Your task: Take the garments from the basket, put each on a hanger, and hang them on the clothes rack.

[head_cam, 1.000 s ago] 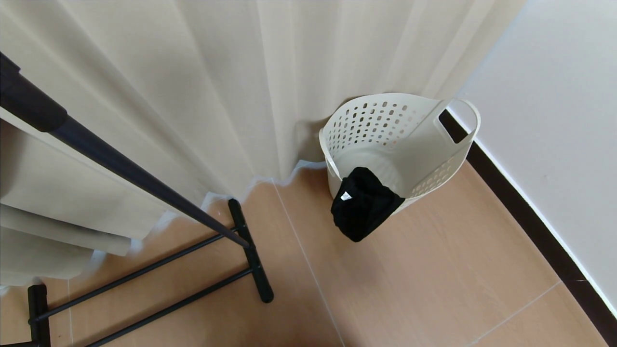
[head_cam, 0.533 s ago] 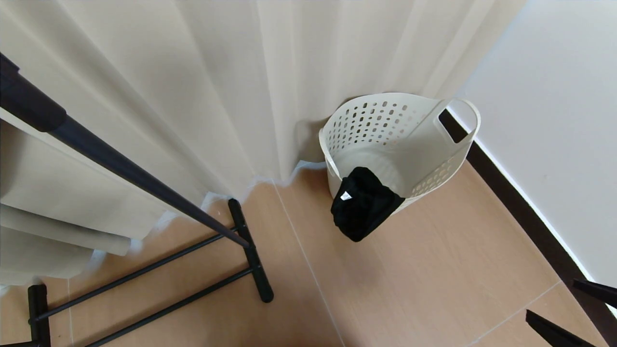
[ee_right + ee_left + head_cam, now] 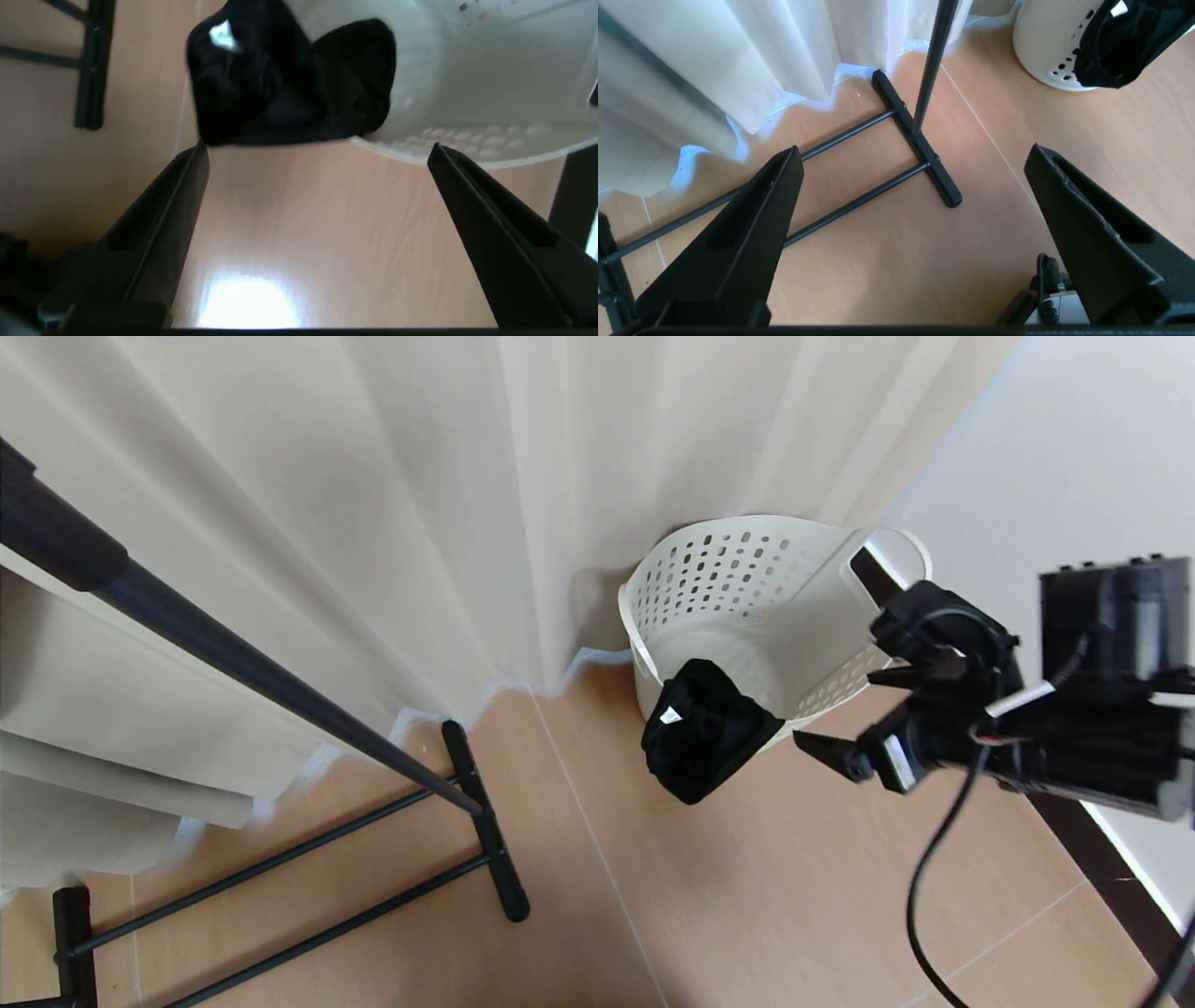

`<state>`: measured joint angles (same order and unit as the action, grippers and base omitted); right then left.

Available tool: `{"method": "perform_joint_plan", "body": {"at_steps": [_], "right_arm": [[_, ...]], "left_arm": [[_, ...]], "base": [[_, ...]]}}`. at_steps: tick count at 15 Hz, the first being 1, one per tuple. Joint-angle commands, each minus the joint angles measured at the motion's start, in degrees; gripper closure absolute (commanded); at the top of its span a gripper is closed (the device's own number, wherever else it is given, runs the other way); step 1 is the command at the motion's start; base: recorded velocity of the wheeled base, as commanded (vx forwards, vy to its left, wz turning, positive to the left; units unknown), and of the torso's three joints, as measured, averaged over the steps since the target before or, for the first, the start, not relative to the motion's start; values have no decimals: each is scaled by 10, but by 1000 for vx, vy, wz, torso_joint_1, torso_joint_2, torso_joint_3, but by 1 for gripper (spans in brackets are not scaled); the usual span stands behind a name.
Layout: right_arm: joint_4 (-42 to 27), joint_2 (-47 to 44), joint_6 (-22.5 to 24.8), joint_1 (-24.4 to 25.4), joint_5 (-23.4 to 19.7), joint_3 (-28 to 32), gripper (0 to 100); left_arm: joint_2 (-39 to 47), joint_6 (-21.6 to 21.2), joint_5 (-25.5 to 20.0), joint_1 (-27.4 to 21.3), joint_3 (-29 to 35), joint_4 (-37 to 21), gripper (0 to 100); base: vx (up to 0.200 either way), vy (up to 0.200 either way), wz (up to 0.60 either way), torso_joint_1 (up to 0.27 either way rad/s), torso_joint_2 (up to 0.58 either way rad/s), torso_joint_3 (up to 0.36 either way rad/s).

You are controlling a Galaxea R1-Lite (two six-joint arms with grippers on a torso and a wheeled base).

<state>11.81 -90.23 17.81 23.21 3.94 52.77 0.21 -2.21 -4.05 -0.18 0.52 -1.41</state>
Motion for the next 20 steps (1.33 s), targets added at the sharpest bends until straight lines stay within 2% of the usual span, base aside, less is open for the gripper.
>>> {"method": "perform_joint_plan", "body": {"at_steps": [1, 3, 5, 6, 10, 13, 16, 20], "right_arm": [[1, -162, 18, -12, 11, 137, 0], [5, -216, 16, -30, 30, 182, 0], [19, -238, 16, -30, 47, 189, 0], [64, -276, 17, -29, 57, 191, 0], [74, -291, 13, -29, 67, 205, 0], [75, -301, -22, -6, 68, 220, 0], [75, -330, -65, -3, 89, 254, 0], [102, -338, -68, -4, 90, 259, 0]], "left_arm": [[0, 0, 0, 0, 0, 0, 0], [0, 1, 0, 0, 0, 0, 0], [0, 0, 0, 0, 0, 0, 0], [0, 0, 0, 0, 0, 0, 0], [0, 0, 0, 0, 0, 0, 0], [0, 0, 0, 0, 0, 0, 0], [0, 0, 0, 0, 0, 0, 0], [0, 0, 0, 0, 0, 0, 0]], "base": [[0, 0, 0, 0, 0, 0], [0, 0, 0, 0, 0, 0], [0, 0, 0, 0, 0, 0], [0, 0, 0, 0, 0, 0], [0, 0, 0, 0, 0, 0], [0, 0, 0, 0, 0, 0], [0, 0, 0, 0, 0, 0], [0, 0, 0, 0, 0, 0]]}}
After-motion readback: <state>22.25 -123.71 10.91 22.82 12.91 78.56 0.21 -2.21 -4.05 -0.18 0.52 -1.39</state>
